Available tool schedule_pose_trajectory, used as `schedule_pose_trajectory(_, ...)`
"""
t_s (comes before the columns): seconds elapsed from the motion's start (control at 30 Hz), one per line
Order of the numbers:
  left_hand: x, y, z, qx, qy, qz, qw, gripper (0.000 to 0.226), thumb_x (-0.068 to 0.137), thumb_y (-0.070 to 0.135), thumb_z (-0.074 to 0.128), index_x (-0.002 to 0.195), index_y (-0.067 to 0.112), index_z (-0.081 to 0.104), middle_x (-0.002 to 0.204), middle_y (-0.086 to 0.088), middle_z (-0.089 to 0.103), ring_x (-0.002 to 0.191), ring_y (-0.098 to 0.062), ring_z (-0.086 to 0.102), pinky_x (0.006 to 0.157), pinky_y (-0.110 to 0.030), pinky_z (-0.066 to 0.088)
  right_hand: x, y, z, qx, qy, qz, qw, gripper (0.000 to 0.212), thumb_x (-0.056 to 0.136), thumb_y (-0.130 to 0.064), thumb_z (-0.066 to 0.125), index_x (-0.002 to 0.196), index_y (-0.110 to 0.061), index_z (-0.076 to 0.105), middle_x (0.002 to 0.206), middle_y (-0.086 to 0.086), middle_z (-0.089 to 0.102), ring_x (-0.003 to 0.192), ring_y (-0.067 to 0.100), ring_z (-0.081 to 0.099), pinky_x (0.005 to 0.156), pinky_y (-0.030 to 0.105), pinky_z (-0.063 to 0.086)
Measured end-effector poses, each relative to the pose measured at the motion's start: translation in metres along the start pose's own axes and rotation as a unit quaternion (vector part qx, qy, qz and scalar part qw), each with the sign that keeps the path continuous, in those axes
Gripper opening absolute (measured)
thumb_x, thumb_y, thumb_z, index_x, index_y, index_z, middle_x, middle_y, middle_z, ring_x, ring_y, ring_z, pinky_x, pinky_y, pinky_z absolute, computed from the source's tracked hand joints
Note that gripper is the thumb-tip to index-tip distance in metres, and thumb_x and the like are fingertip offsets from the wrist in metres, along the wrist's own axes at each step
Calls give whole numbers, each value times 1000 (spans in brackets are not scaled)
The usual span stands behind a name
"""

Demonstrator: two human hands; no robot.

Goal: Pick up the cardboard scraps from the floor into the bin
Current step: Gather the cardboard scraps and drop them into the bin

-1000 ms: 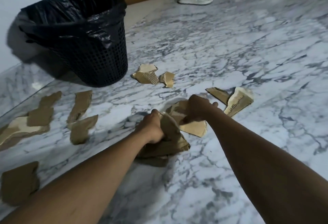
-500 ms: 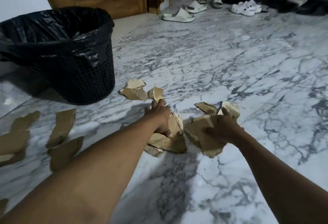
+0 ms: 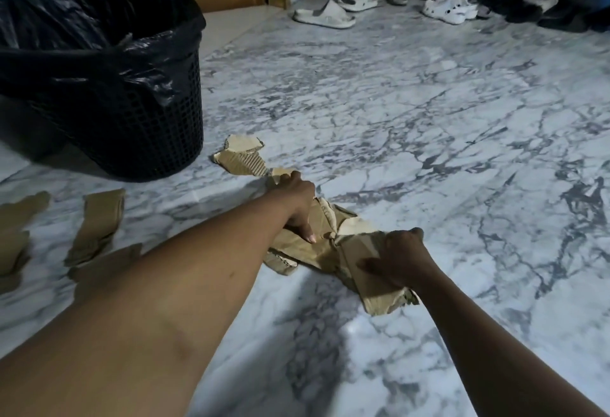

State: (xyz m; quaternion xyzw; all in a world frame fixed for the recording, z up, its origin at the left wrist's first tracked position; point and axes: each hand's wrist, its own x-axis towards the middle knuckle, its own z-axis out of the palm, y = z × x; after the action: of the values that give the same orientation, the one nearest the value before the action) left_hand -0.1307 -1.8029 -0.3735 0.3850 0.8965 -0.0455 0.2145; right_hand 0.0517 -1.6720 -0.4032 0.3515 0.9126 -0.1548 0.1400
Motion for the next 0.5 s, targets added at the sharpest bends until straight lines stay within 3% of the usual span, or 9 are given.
schedule_pose_trajectory(0.07, -4, 3, -1, -1, -16, -22, 1000, 100, 55, 53, 90, 135, 14, 43, 162, -16, -8, 147, -44, 8, 116, -58, 17, -5, -7, -8, 30, 1, 5, 1000, 53, 76, -57, 74, 92, -11, 52, 94, 7, 55, 105, 30, 56, 75, 28, 34)
schedule_pose_trajectory(0.1, -3, 4, -1, -5, -21, -29, 999, 100, 55, 52, 90, 134, 13, 44, 162, -16, -10, 147, -45, 9, 116, -58, 19, -8, -8, -9, 67, 3, 12, 998, 55, 73, -49, 81, 98, -10, 50, 91, 4, 52, 102, 29, 57, 74, 28, 37)
schedule_pose_trajectory(0.2, 0, 2, 4, -27, -20, -38, 999, 105, 48, 55, 92, 133, 11, 47, 151, -19, 31, 134, -39, 37, 107, -47, 39, -16, -6, -8, 190, 16, 42, 981, 74, 64, -34, 90, 110, -17, 35, 84, -7, 43, 93, 25, 53, 87, 41, 47)
schedule_pose_trajectory(0.27, -2, 1, 6, -45, -8, -48, 998, 108, 48, 58, 90, 136, 14, 45, 144, -16, 38, 130, -38, 38, 101, -46, 42, -16, 0, -8, 176, 11, 24, 984, 60, 66, -30, 88, 107, -13, 47, 87, 1, 54, 93, 28, 59, 88, 45, 50)
schedule_pose_trajectory(0.33, -4, -4, 9, -64, 18, -56, 996, 106, 51, 57, 90, 137, 18, 44, 142, -12, 42, 128, -37, 36, 100, -48, 40, -14, 1, -13, 218, 20, -1, 976, 38, 71, -21, 83, 96, 2, 66, 89, 18, 67, 91, 34, 67, 80, 46, 53)
schedule_pose_trajectory(0.4, -7, -7, 14, -85, 31, -58, 994, 106, 51, 57, 89, 139, 22, 41, 141, -8, 45, 129, -37, 36, 101, -49, 39, -5, -7, -21, 226, 25, -8, 974, 41, 72, -26, 81, 98, 4, 69, 96, 25, 68, 92, 34, 66, 79, 44, 53)
schedule_pose_trajectory(0.5, -7, -5, 18, -74, 23, -78, 994, 94, 58, 44, 89, 138, 21, 44, 137, -13, 36, 122, -40, 42, 96, -48, 47, 14, -29, -24, 138, 21, -36, 990, 74, 62, -54, 74, 116, -6, 61, 114, 19, 61, 111, 35, 58, 90, 37, 47)
